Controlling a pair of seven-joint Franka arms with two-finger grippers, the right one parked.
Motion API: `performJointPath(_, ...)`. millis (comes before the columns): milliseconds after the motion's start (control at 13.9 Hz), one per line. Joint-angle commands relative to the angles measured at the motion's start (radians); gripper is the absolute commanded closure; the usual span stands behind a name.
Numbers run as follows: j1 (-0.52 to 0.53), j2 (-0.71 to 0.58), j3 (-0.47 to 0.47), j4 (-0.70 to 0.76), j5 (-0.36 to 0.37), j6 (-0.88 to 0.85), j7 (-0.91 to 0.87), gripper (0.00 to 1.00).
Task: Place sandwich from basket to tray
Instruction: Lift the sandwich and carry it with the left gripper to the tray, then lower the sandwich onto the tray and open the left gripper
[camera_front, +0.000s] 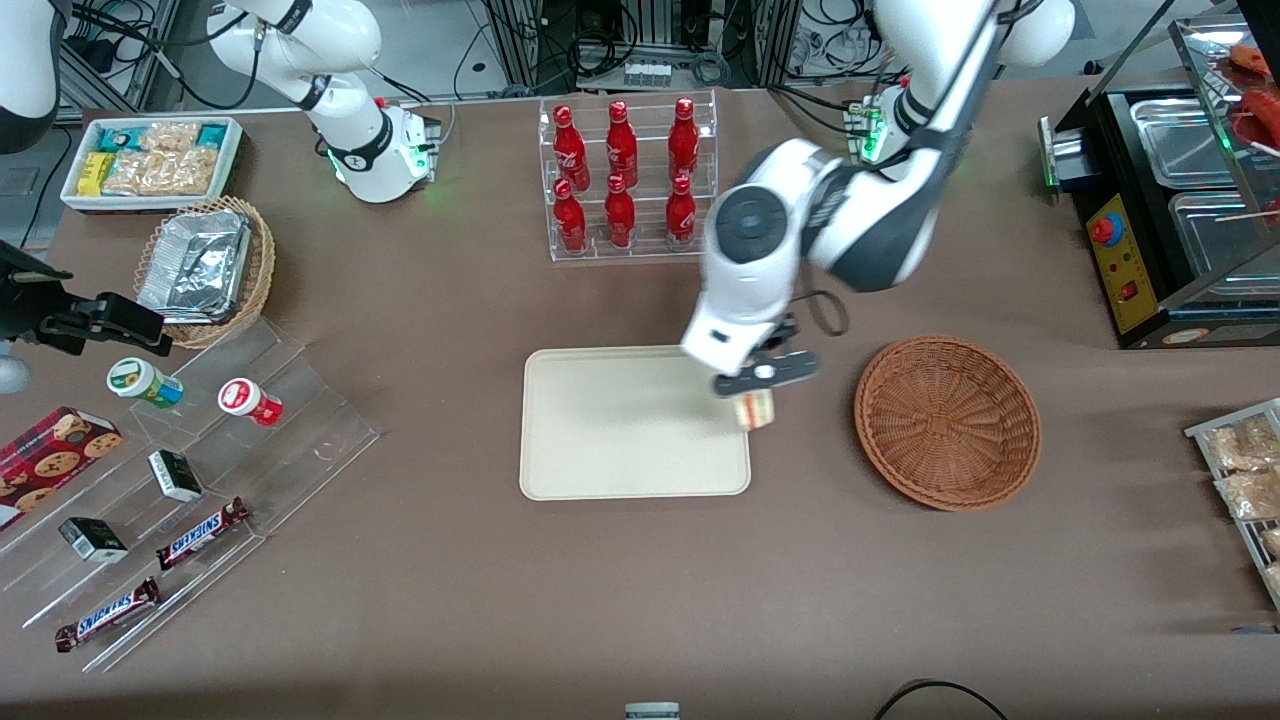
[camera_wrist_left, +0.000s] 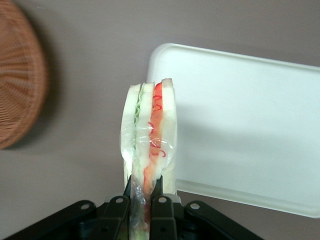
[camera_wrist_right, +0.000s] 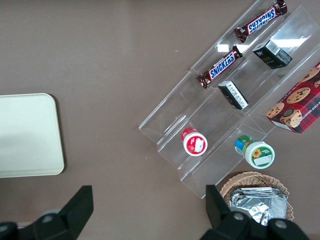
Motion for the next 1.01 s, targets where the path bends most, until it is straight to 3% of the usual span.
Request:
performJointPath(0,-0.067,0.163,0.010,0.148,-0.003,0.040,-0.013,1.00)
performJointPath(432,-0.135,0.307,0.008,0.214,0.007,0.218,0.004,1.00)
performJointPath(937,-0.146,0.381,0.002,0.252,0.030,0.229,0.030,1.00)
